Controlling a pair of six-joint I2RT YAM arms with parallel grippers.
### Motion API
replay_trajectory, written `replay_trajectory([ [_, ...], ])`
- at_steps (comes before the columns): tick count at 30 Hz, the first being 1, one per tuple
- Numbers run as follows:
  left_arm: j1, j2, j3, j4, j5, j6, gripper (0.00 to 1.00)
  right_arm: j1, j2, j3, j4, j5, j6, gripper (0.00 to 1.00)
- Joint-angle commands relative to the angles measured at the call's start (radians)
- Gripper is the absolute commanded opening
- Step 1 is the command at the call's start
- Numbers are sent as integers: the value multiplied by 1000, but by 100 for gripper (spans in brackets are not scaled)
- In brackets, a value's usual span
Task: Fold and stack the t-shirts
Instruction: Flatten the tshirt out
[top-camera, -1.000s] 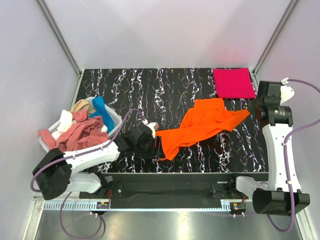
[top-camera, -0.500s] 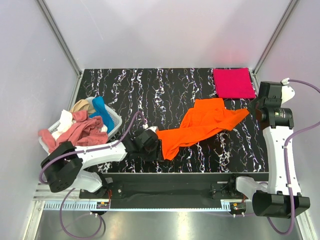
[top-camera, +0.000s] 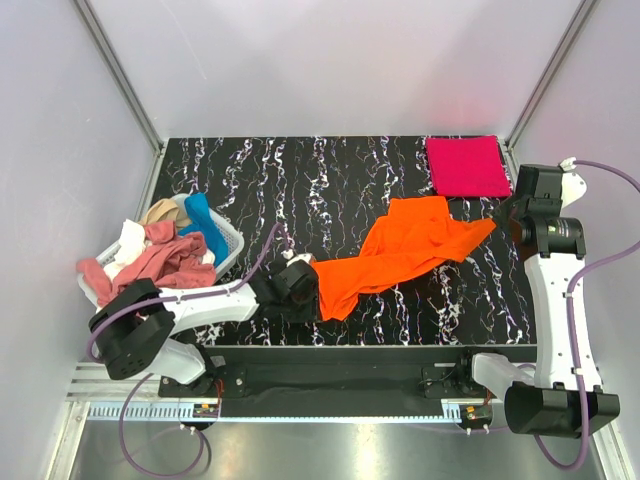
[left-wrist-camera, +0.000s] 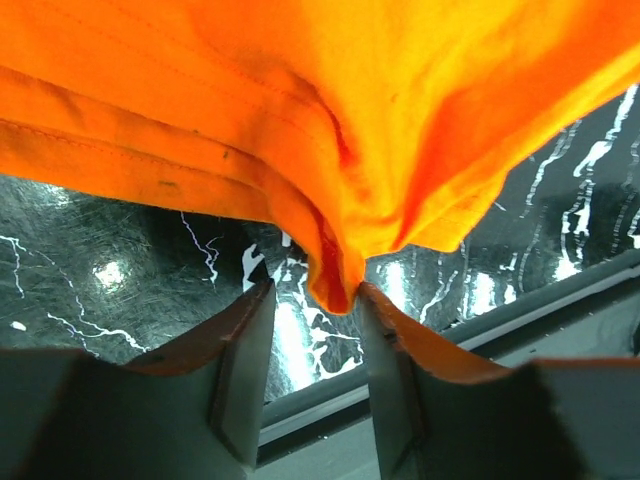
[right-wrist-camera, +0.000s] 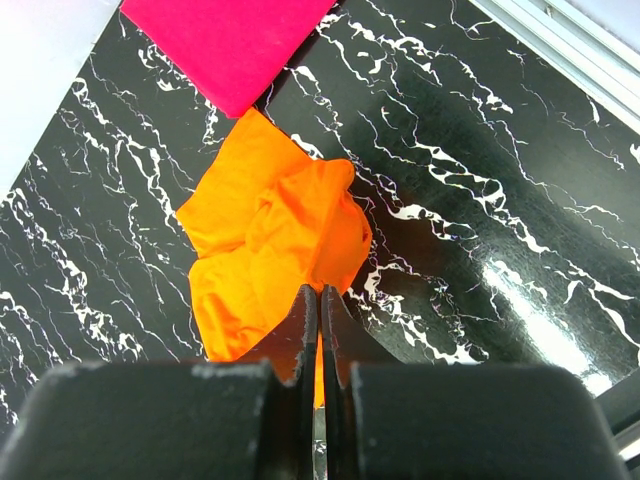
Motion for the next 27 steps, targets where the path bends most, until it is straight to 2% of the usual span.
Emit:
replay_trajectory([
  [1,-2,13,35,46,-31,-16,41,-4,-27,-2,32,1,-5,0],
  [3,-2,13,47,46,-32,-11,39,-4,-30,-7,34,2,-8,0],
  [7,1,18,109,14,-50,13,24,-4,-35,-14,34,-13,-8,0],
  [11,21,26,175,-18,-57,43,0,-4,-45,-14,34,-25,-4,0],
  [14,33,6,219,-67,-64,64,0,-4,-44,-18,31,-36,-8,0],
  [17,73,-88,335,-225,-111,122,0,-6,-29,51,-12,-67,-28,0],
  [18,84,-162,437,-329,-142,163,0,-4,-18,94,-32,-76,-36,0],
  [20,130,-232,559,-417,-222,203,0,-4,23,257,-93,-101,-60,0],
  [21,148,-287,683,-467,-239,242,0,-4,36,315,-109,-96,-68,0],
  [22,188,-307,743,-486,-251,256,0,-4,59,425,-123,-88,-77,0],
  [25,245,-346,947,-509,-273,306,0,-6,82,617,-152,-101,-91,0],
  [27,249,-359,1058,-527,-274,313,0,-4,76,692,-166,-134,-96,0],
])
